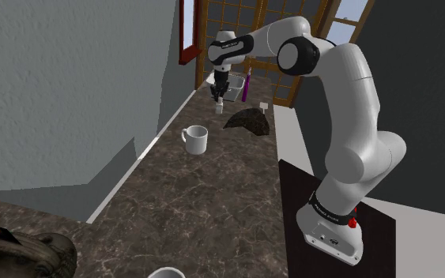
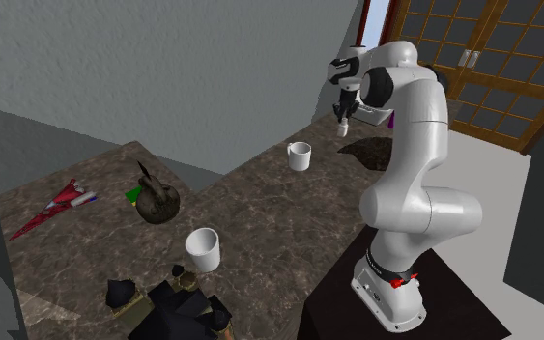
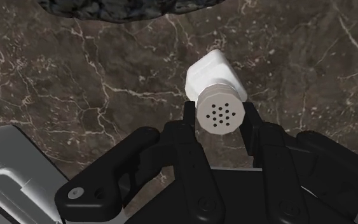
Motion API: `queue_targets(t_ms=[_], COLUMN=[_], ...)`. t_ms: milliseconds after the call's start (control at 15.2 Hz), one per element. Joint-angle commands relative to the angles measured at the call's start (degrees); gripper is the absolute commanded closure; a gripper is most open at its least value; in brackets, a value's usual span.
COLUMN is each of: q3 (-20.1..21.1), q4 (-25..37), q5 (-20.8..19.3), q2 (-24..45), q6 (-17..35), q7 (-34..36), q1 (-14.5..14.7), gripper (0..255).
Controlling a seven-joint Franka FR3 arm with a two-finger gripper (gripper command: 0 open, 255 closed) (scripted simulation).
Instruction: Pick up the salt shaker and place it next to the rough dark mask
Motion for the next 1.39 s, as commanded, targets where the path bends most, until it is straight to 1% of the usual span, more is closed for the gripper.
queue_targets(t_ms=[0,462,990,1056,1320], q3=[-0.03,-0.14,-0.14,-0.14,-0.14], q4=[-0.8,-2.31,-2.31,-2.31,-2.31], q5=[-0.04,-0.2,-0.2,-0.2,-0.2], q2=[0.45,2.88,2.88,2.88,2.88], q6=[1.27,5.21,5.21,5.21,5.21], q7=[0.05,0.19,0.19,0.19,0.19], q1=[-0.01,0.02,0.02,0.02,0.02], gripper=[255,255,255,0,0])
